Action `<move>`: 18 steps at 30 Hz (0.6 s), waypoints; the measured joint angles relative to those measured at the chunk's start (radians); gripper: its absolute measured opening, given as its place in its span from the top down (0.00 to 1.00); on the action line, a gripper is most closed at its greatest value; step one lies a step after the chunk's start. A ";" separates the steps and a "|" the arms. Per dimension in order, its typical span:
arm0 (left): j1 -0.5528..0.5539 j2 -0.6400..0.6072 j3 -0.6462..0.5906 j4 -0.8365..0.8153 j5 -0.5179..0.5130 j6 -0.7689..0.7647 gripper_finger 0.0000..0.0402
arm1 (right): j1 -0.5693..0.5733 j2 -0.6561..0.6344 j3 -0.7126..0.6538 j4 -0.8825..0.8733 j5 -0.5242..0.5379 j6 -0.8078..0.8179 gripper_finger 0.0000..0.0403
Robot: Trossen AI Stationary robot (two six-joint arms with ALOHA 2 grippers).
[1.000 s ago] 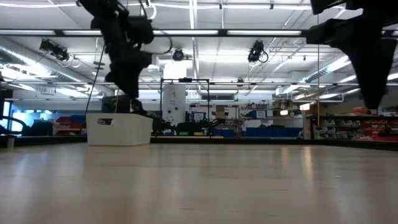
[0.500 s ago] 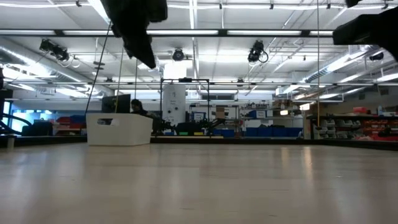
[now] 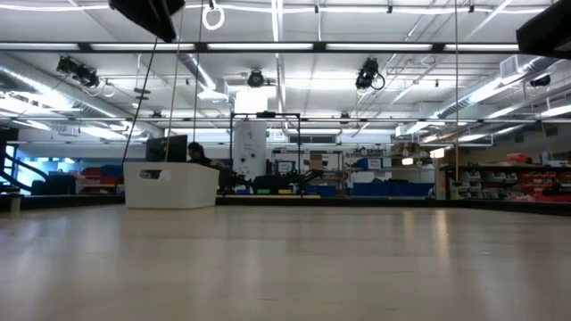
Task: Pick and place USB-C Cables
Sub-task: Put the white charger cable into the white bin
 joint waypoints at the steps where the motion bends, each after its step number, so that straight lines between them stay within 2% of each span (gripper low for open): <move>1: -0.023 0.000 0.000 0.010 -0.018 0.000 0.65 | 0.000 0.000 0.000 0.014 0.000 -0.003 0.55; 9: -0.142 0.003 0.000 0.103 -0.121 0.064 0.65 | -0.004 0.000 0.000 0.058 -0.012 0.113 0.58; 18: -0.144 0.003 0.000 0.226 -0.114 0.285 0.65 | 0.034 0.000 0.000 0.129 -0.033 0.251 0.59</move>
